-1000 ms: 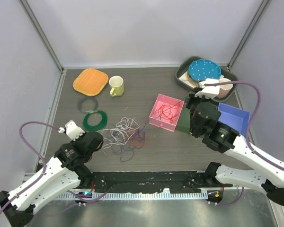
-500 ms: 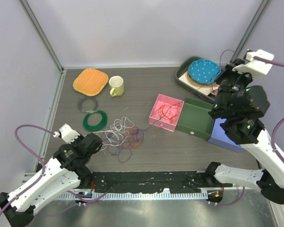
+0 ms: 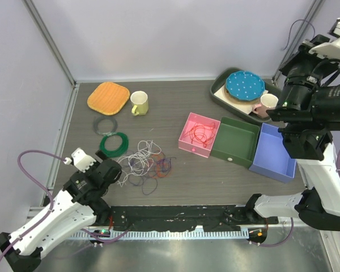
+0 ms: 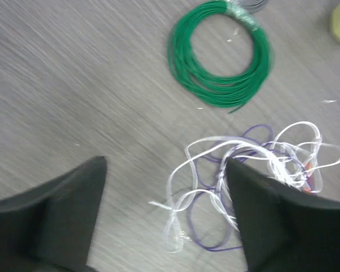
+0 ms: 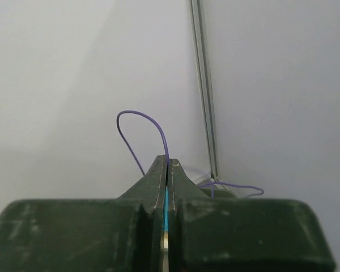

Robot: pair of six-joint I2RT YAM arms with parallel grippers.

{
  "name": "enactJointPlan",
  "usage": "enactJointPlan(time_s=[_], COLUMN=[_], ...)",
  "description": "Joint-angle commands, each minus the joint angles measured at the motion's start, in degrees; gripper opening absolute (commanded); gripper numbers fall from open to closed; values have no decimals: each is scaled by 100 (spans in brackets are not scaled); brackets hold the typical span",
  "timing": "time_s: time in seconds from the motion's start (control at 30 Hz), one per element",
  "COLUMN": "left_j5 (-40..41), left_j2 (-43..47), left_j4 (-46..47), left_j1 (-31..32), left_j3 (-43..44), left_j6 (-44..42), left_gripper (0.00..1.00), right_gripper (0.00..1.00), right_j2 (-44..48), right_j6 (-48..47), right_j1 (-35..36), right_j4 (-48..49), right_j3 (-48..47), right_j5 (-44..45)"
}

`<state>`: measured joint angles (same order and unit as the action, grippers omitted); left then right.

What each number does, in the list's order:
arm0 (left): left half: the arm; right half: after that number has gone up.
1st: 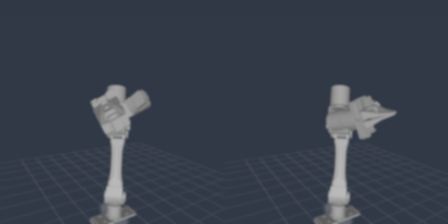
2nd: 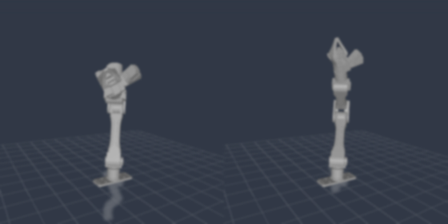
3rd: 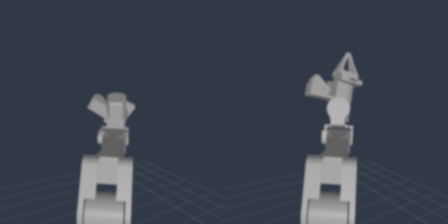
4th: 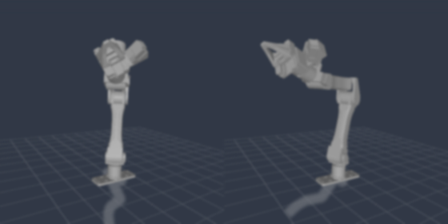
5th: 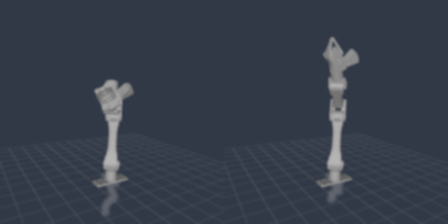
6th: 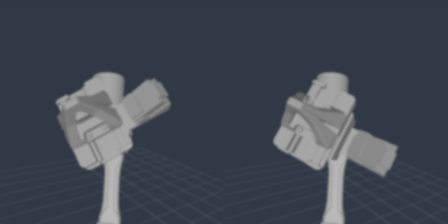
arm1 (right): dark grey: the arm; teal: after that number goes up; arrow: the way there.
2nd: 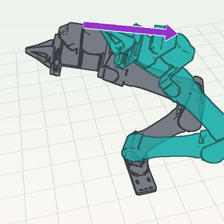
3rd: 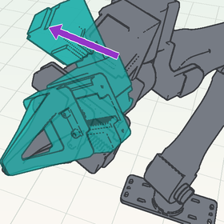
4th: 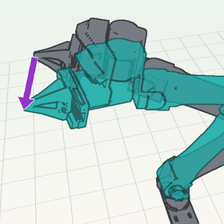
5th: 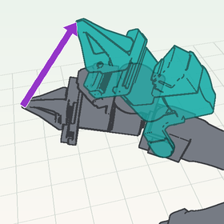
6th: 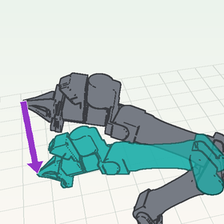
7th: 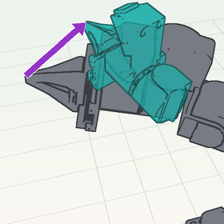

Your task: Untangle the cables

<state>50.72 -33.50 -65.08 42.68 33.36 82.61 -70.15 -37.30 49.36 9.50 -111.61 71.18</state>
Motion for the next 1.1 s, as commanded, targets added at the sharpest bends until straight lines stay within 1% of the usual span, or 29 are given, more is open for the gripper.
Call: enactJointPlan(time_s=[0.0, 0.03, 0.13, 0.23, 0.4, 0.53, 0.67, 0.93, 1.07], left_j5=[-437, -588, -1001, -1230, -1380, -1460, -1495, -1460, -1460], left_j2=[396, 475, 712, 722, 406, 124, -95, -175, -175], left_j4=[1057, 1529, 2128, 2367, 2430, 2509, 2579, 2693, 2702], left_j1=[-22, -22, -23, -22, -22, -22, -22, -22, -22], left_j3=[-102, -128, -199, -181, -67, -41, -41, -85, -119], left_j6=[-971, -1244, -1765, -2019, -2126, -2187, -2258, -2311, -2320], left_gripper=[100, 100, 100, 100, 100, 100, 100, 100, 100], right_gripper=[1, 1, 1, 1, 1, 1, 1, 1, 1], right_j2=[-148, -174, -210, -297, -385, -298, -210, 27, 317], right_j6=[-261, -208, 29, 152, 337, 486, 592, 759, 1083], right_j1=[-15, -15, -15, -23, -181, -313, -480, -849, -1007], right_j4=[-203, -116, -88, -106, -106, -106, -123, -238, -448], right_j3=[358, 481, 675, 833, 1088, 1439, 1563, 1888, 2134], right_j5=[-236, -140, -113, -95, -51, -60, -60, -43, -69])
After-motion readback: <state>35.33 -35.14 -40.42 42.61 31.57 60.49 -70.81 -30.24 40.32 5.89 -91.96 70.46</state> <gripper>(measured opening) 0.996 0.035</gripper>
